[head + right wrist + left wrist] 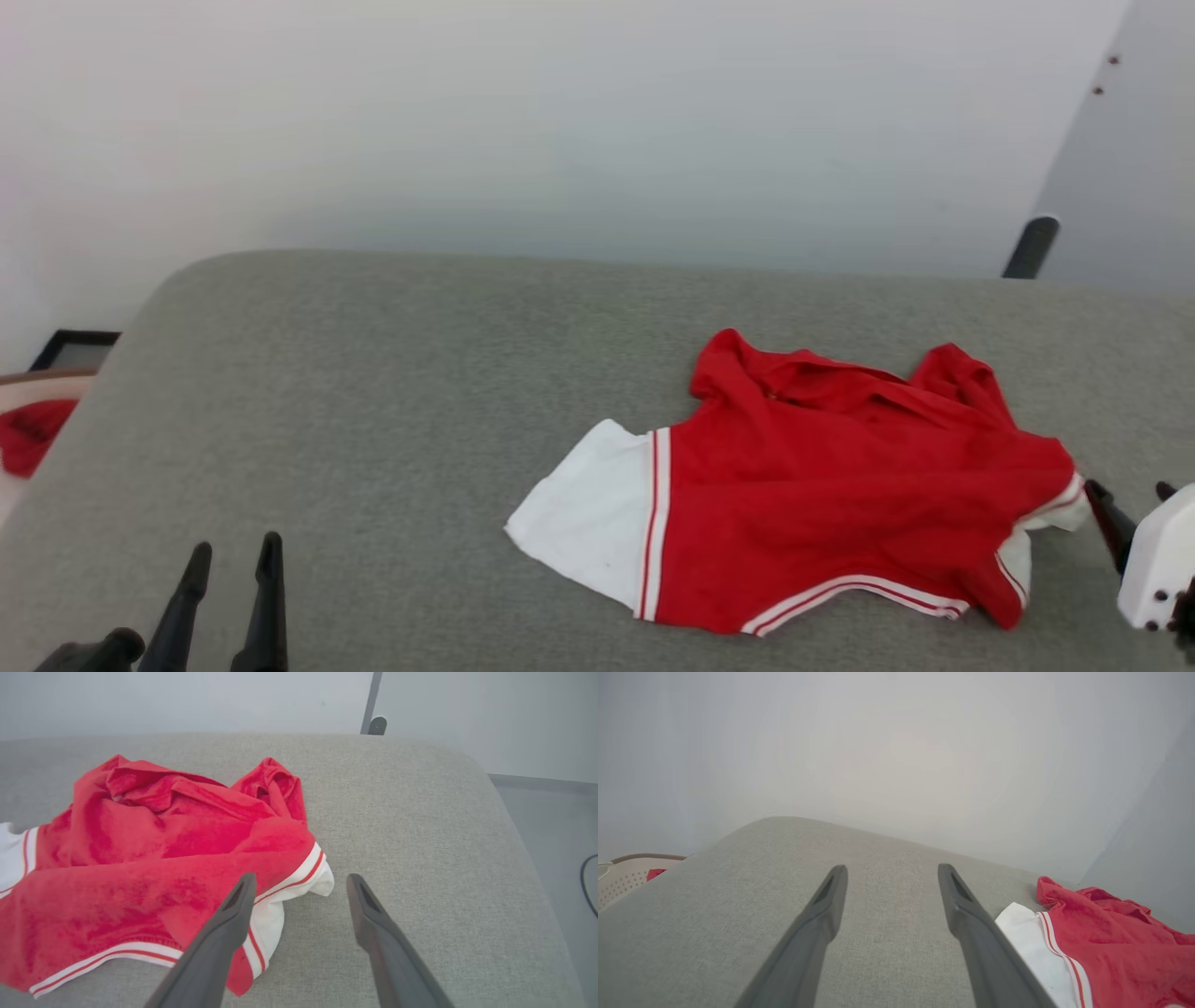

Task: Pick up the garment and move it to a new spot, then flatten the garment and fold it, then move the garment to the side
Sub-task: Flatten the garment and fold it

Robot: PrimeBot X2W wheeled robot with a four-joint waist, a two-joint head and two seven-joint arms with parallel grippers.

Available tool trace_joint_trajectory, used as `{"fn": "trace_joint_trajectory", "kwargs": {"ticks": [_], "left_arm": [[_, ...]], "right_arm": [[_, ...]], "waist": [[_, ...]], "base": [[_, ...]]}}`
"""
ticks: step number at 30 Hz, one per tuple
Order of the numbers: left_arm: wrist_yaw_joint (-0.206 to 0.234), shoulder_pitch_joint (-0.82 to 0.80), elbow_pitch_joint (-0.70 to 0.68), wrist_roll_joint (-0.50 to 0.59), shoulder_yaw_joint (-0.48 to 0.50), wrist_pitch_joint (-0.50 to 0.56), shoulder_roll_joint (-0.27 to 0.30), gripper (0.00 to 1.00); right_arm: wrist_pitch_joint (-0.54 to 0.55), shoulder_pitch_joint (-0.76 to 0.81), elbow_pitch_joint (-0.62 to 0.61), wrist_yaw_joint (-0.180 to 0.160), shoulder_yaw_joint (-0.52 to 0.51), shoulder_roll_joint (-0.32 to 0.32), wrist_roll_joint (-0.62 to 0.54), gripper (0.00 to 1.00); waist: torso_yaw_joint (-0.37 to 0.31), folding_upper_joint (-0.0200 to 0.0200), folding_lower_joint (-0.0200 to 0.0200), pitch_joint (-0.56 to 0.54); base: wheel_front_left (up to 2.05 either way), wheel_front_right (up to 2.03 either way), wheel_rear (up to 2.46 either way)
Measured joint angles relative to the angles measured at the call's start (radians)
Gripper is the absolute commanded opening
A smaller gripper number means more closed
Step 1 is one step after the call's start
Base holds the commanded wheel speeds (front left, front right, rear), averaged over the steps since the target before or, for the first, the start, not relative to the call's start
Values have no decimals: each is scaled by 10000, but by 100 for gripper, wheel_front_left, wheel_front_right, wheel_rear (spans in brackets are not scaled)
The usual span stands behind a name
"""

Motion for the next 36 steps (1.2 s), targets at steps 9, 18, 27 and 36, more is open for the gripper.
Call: {"fn": "trace_joint_trajectory", "kwargs": {"ticks": [9, 18, 27, 36], "left_arm": [[-247, -194, -234, -470, -121, 640, 272, 100], [-518, -1096, -236, -1818, -665, 3181, 869, 100], [-318, -2712, 566, -3191, -1317, 6970, 1576, 100], [190, -4054, 1937, -3618, -2157, 9781, 1992, 100]], "right_arm": [[-746, 1197, -1804, 0, 12, 915, 167, 100], [-1252, 1739, -2727, -2, -102, 1517, 127, 100], [-2153, 1735, -3266, -2, -107, 1707, -92, 100], [-2307, 1619, -3210, -2, -59, 1795, -81, 100]], "waist": [[-695, 0, 0, 83], [-1391, 0, 0, 254], [-1828, 0, 0, 513], [-2125, 0, 0, 764]], "base": [[0, 0, 0], [0, 0, 0], [0, 0, 0], [0, 0, 0]]}}
